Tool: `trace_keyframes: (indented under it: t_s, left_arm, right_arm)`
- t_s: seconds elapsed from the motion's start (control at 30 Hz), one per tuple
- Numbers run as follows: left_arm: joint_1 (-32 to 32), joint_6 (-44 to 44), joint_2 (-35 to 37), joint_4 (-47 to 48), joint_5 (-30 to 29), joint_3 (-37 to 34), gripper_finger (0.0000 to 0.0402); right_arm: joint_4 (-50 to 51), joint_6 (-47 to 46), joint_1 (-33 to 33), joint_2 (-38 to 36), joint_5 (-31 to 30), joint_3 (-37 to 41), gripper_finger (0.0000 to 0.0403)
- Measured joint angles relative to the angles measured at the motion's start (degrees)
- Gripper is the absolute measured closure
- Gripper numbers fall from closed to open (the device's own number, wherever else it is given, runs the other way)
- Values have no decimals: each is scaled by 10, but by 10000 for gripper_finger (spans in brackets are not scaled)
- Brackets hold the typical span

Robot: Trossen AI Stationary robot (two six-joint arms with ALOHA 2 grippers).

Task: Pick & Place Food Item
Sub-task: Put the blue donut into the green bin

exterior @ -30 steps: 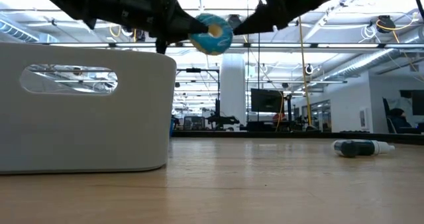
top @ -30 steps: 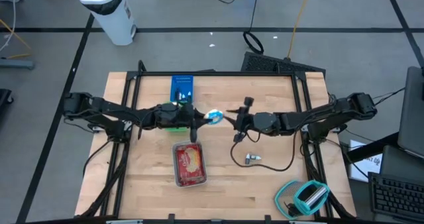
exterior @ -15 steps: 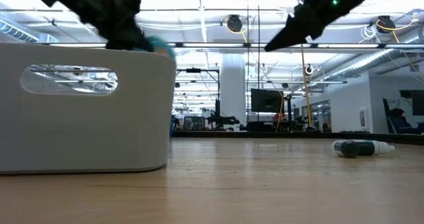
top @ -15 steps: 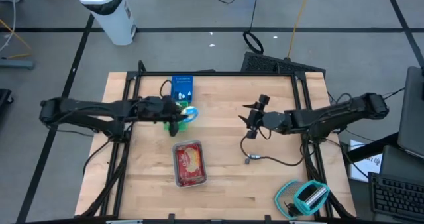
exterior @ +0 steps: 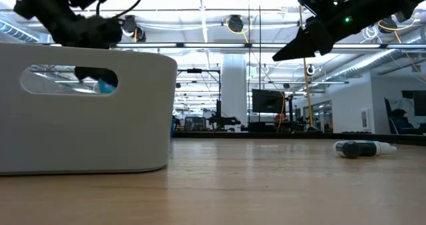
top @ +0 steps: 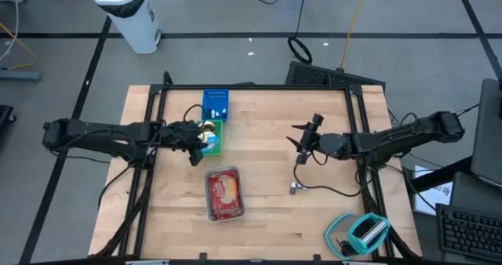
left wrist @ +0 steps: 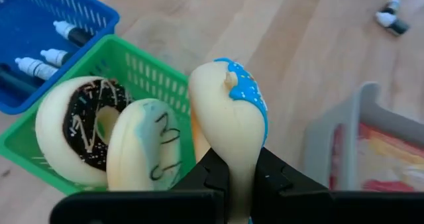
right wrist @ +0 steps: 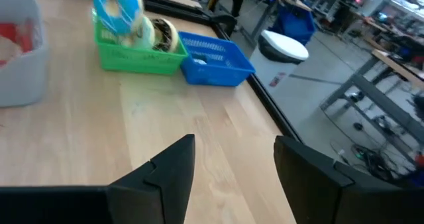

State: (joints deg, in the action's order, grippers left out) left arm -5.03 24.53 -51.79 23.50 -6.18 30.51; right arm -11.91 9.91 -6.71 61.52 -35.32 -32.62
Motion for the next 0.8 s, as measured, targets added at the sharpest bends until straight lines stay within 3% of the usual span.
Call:
trace_keyframes:
  t_s: [0.23,0.43,0.8]
  left_arm:
    - [-18,-7,0,-72,-10,-56,376]
    - [-21,-15,-2,-74,-13,-65,376]
    - [-21,-18,-74,-141,14,-65,376]
  right_arm:
    - [-10,2,4,0,27,0,209]
    - [-11,2,4,0,28,0,209]
    - [-12,2,4,0,28,0,209]
